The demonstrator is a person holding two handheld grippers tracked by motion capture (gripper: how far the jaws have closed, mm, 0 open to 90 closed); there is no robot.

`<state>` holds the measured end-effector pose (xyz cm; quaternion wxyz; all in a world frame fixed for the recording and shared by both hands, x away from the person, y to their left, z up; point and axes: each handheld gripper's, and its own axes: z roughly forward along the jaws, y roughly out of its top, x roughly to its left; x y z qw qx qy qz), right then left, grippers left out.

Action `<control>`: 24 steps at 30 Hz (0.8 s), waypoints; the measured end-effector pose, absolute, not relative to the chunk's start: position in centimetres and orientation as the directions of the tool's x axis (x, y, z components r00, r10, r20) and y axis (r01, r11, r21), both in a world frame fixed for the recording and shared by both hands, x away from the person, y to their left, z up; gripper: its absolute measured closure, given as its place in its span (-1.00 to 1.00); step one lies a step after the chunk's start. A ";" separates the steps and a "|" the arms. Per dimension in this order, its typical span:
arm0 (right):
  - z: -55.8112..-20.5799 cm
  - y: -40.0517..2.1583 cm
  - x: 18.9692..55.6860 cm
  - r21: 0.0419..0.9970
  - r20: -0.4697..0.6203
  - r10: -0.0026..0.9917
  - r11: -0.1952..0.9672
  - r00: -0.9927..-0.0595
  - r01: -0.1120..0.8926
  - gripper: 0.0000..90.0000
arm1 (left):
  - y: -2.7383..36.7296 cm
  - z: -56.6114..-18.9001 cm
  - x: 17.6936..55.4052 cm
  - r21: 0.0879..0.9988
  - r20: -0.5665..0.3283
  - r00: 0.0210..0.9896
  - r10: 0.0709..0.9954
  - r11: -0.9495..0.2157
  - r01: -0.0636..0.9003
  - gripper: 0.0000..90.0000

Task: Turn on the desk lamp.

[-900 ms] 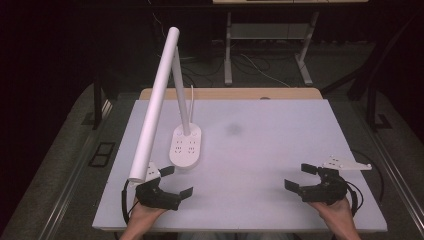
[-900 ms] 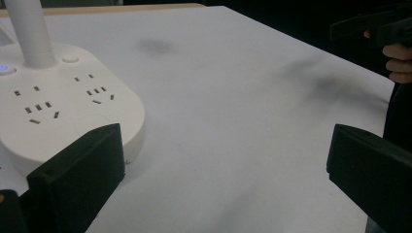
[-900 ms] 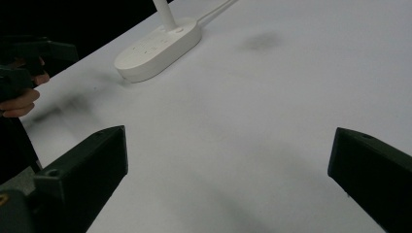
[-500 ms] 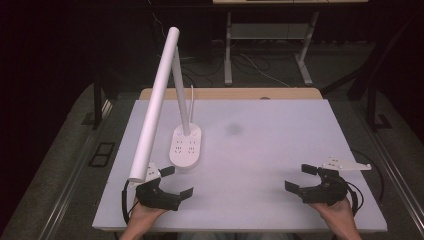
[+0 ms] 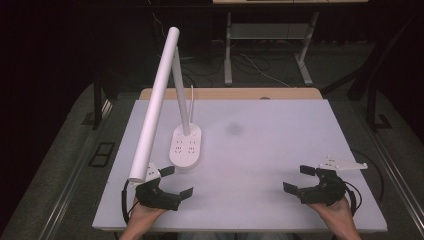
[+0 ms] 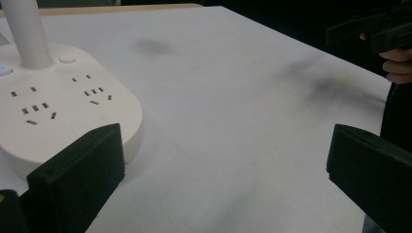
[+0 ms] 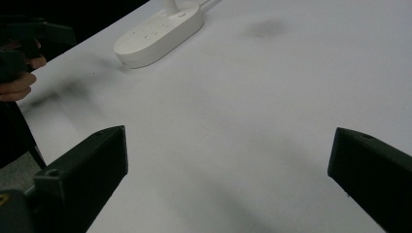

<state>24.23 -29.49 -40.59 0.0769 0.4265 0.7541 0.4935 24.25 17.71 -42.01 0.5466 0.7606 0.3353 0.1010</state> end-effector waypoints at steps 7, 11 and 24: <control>-40.2 -29.5 24.3 0.806 0.298 0.717 0.163 -0.630 0.568 -0.99 | 17.6 -42.0 24.3 0.898 -0.214 0.755 0.620 -0.179 0.401 -1.00; -40.2 -29.5 24.4 0.802 0.297 0.716 0.172 -0.632 0.572 -0.99 | 17.7 -42.1 24.3 0.898 -0.214 0.753 0.623 -0.178 0.402 -1.00; -39.3 -29.0 25.4 0.791 0.291 0.695 0.212 -0.658 0.574 -0.99 | 17.8 -42.1 24.3 0.897 -0.215 0.747 0.629 -0.175 0.405 -1.00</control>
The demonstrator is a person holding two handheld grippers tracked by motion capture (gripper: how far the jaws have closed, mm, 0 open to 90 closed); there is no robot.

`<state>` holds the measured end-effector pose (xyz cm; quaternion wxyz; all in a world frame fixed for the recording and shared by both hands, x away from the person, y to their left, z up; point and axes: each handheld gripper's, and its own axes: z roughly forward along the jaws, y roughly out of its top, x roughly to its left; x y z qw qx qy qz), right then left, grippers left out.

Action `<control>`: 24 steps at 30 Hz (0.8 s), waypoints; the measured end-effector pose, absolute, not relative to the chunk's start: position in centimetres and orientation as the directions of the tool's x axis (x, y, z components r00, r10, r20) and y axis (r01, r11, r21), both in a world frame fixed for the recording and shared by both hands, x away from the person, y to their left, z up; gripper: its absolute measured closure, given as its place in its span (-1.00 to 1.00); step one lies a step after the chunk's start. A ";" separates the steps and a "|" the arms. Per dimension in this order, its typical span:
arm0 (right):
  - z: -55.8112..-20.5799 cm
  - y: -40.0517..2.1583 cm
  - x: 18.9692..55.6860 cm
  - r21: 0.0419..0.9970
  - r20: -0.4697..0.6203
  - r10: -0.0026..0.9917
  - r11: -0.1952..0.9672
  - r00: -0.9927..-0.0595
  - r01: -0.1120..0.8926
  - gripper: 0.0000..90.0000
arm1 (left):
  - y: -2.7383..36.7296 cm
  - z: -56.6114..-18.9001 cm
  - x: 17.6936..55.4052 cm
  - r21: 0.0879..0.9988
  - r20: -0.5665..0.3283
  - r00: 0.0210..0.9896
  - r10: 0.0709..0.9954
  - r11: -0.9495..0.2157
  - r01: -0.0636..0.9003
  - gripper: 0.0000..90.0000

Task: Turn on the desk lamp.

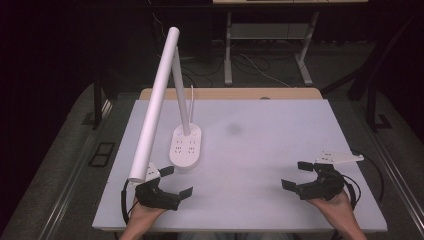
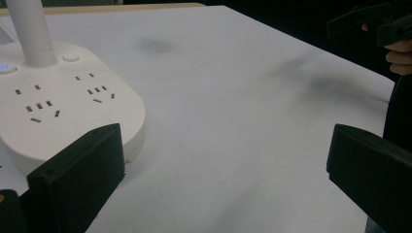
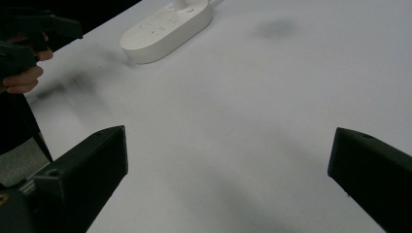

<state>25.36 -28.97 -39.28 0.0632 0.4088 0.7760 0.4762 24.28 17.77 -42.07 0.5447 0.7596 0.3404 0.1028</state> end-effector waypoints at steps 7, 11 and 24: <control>-38.5 -28.3 26.2 0.793 0.276 0.680 0.239 -0.679 0.561 -0.99 | 17.8 -42.1 24.3 0.897 -0.214 0.747 0.629 -0.176 0.405 -1.00; -38.1 -28.0 26.5 0.792 0.270 0.675 0.250 -0.687 0.557 -0.99 | 17.8 -42.1 24.3 0.897 -0.215 0.747 0.629 -0.175 0.405 -1.00; -37.0 -26.3 28.0 0.789 0.256 0.647 0.289 -0.718 0.542 -0.99 | 17.8 -42.1 24.3 0.898 -0.214 0.750 0.626 -0.176 0.404 -1.00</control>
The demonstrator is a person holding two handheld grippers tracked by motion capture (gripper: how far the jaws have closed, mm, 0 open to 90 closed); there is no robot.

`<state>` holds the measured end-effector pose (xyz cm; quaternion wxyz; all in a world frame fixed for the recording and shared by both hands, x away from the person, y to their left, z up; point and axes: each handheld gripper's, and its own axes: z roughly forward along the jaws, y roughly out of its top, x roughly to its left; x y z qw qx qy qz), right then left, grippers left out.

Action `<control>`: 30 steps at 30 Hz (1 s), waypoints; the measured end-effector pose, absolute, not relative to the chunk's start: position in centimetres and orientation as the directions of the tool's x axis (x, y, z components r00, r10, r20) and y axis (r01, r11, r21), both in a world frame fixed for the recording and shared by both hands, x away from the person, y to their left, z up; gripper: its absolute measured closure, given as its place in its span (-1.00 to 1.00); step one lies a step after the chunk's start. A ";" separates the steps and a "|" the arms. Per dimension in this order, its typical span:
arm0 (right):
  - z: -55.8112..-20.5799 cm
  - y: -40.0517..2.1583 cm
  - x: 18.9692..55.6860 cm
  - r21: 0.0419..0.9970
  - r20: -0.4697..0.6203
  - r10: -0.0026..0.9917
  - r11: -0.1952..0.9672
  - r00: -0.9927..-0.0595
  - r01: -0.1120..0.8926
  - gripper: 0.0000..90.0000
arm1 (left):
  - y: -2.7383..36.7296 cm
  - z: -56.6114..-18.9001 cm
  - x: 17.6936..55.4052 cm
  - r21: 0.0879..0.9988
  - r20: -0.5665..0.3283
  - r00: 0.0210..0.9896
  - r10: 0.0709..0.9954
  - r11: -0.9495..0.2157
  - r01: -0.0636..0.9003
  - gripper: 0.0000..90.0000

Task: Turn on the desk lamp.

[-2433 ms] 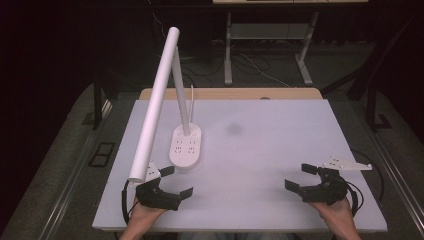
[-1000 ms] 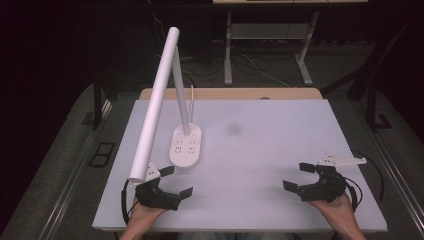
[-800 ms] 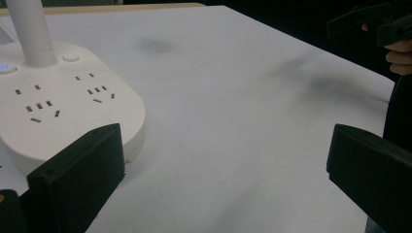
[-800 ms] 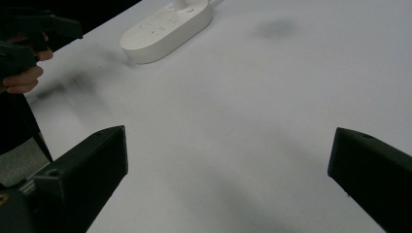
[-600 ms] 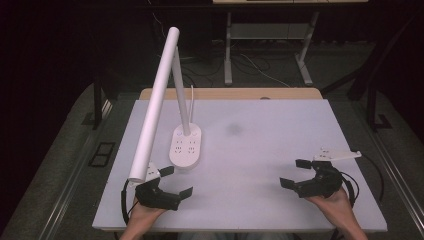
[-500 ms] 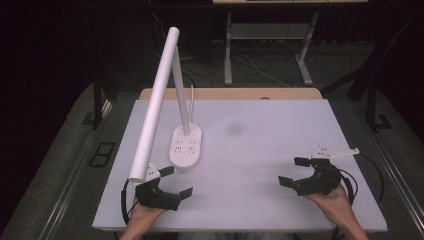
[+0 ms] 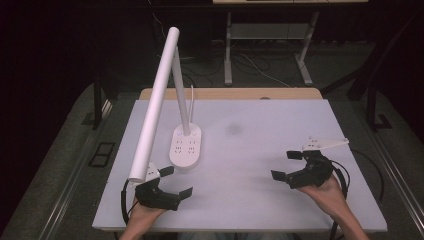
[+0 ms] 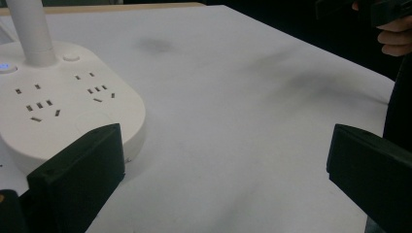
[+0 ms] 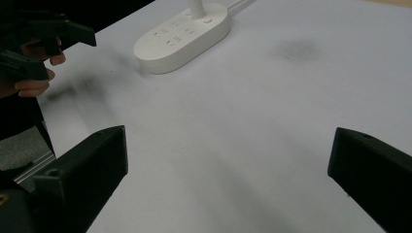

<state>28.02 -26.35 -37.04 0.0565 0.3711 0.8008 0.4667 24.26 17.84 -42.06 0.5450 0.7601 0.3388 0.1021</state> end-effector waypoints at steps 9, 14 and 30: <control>-36.5 -25.4 28.9 0.784 0.243 0.637 0.314 -0.731 0.535 -0.99 | 17.9 -42.1 24.3 0.898 -0.222 0.747 0.627 -0.168 0.408 -1.00; -36.0 -24.7 29.6 0.781 0.231 0.626 0.337 -0.745 0.526 -0.99 | 17.9 -42.1 24.3 0.897 -0.222 0.747 0.627 -0.168 0.408 -1.00; -34.9 -21.9 31.9 0.763 0.206 0.587 0.405 -0.783 0.504 -0.99 | 18.0 -42.1 24.3 0.898 -0.223 0.748 0.625 -0.166 0.407 -1.00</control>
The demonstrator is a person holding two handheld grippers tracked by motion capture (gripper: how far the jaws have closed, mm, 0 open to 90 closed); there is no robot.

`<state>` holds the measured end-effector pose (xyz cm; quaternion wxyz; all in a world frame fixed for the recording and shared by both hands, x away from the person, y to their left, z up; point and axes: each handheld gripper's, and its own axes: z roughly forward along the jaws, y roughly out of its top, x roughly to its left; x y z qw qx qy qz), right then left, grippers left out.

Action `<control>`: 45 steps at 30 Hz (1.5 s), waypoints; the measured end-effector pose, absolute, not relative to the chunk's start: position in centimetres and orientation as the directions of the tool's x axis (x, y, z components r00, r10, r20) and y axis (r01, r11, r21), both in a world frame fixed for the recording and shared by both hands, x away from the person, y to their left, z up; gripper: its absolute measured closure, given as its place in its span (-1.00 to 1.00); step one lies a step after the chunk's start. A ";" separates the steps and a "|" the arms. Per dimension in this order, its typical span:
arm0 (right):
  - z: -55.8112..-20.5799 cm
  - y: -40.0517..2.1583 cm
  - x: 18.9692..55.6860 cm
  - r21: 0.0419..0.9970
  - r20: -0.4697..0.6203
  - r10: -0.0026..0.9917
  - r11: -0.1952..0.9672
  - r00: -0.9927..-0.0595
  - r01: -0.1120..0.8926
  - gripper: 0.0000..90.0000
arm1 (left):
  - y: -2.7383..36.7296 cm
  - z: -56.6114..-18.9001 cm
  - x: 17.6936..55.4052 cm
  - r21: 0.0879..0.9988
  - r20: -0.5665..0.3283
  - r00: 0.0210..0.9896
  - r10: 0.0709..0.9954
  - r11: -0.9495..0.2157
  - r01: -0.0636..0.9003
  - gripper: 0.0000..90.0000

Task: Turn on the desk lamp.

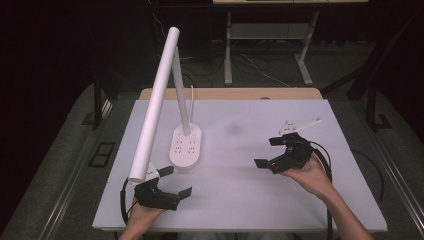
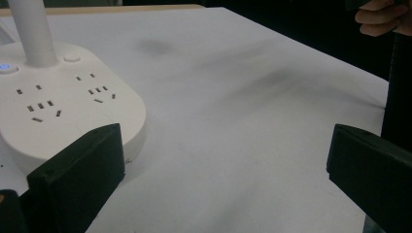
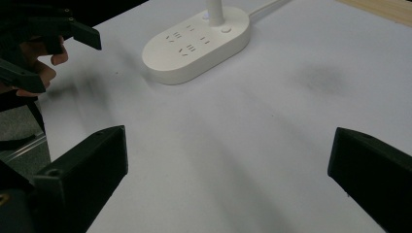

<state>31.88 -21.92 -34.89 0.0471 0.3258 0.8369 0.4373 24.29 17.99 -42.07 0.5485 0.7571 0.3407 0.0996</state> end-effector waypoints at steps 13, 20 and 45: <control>-34.3 -19.6 33.4 0.753 0.196 0.557 0.442 -0.807 0.488 -0.99 | 18.0 -42.1 24.3 0.898 -0.226 0.747 0.625 -0.164 0.408 -1.00; -34.0 -18.2 34.3 0.749 0.195 0.540 0.457 -0.819 0.480 -0.99 | 18.0 -42.1 24.3 0.899 -0.225 0.748 0.625 -0.164 0.407 -1.00; -34.1 -13.9 37.7 0.731 0.210 0.516 0.481 -0.830 0.484 -0.99 | 18.1 -42.1 24.3 0.900 -0.227 0.748 0.623 -0.161 0.406 -1.00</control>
